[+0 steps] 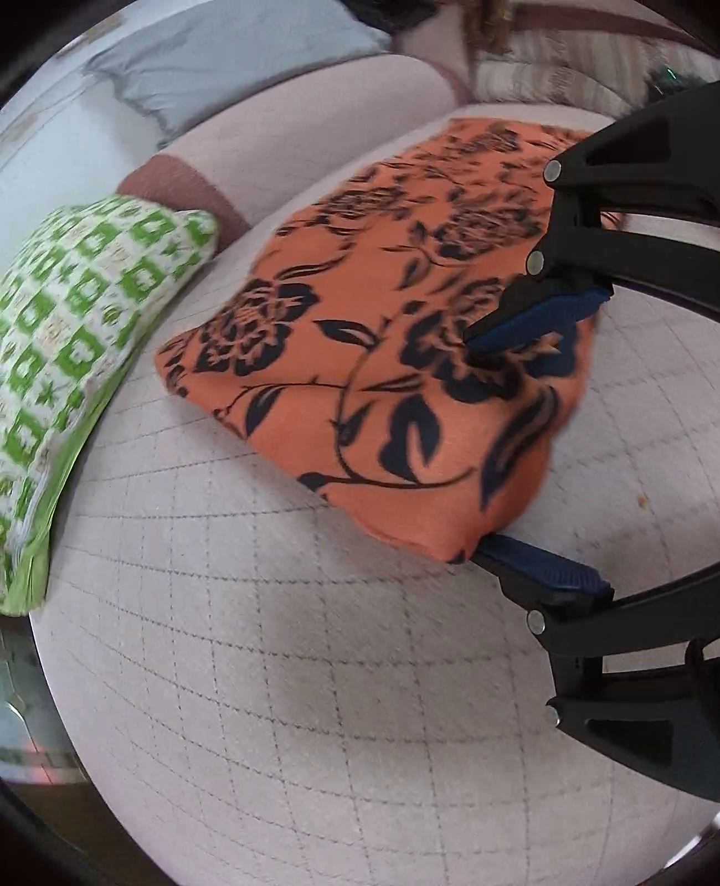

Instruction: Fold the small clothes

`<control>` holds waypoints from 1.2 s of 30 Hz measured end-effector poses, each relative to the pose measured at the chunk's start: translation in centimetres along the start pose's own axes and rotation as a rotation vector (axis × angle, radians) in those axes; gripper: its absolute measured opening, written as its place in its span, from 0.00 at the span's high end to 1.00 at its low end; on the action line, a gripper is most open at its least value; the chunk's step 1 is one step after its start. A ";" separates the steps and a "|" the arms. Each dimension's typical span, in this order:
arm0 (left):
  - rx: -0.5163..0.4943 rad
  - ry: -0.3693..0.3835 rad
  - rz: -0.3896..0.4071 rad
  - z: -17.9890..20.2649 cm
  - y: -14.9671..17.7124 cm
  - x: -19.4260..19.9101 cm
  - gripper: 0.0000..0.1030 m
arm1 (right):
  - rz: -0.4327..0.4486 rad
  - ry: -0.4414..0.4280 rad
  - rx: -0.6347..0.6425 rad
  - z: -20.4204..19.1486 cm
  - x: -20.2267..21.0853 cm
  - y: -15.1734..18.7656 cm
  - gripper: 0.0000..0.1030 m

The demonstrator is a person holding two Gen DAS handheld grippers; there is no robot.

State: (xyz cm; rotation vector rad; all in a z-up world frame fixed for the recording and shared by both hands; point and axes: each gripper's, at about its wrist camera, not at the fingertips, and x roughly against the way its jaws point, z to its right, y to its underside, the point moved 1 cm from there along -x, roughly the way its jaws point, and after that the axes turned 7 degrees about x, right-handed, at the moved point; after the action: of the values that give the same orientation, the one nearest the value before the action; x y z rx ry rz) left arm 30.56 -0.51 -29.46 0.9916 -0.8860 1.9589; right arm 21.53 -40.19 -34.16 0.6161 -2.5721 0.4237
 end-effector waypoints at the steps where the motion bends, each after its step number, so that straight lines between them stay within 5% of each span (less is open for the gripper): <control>1: 0.024 0.011 0.009 0.0 -0.2 -0.1 0.34 | -0.004 0.000 -0.016 0.3 -0.3 -0.1 0.32; 8: 0.063 0.024 0.069 0.4 -0.9 -0.9 0.50 | 0.062 -0.010 -0.045 0.5 -2.3 -1.4 0.32; 11: 0.068 0.019 0.085 0.5 -0.8 -1.0 0.49 | 0.099 -0.017 -0.058 0.1 -3.4 -2.2 0.30; 14: 0.098 0.048 0.091 0.7 -1.0 -1.2 0.37 | 0.133 -0.010 -0.051 -0.5 -4.1 -2.5 0.33; 17: 0.112 0.041 0.101 0.5 -1.1 -1.2 0.42 | 0.129 0.063 0.013 -1.2 -5.2 -2.6 0.76; 22: 0.087 0.026 0.131 0.4 -0.6 -0.2 0.62 | 0.175 0.115 0.124 -3.4 -4.6 -2.1 0.79; 26: 0.042 -0.005 0.154 0.8 -0.2 0.1 0.60 | 0.218 0.160 0.281 -6.2 -4.0 -1.6 0.79; 28: 0.055 -0.020 0.148 0.7 -0.2 -0.3 0.50 | 0.198 0.189 0.263 -5.6 -4.5 -1.7 0.79; 33: 0.037 -0.038 0.159 1.3 -0.2 -0.2 0.49 | 0.159 0.200 0.199 -4.1 -5.1 -2.2 0.78; 36: -0.060 -0.108 0.229 3.8 1.4 0.9 0.49 | 0.151 0.223 0.205 -4.0 -5.5 -2.0 0.76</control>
State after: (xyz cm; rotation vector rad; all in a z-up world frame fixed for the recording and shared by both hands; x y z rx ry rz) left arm 30.28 -4.04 -27.30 1.0062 -1.1558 2.0691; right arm 28.35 -38.46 -33.16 0.4174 -2.3862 0.7689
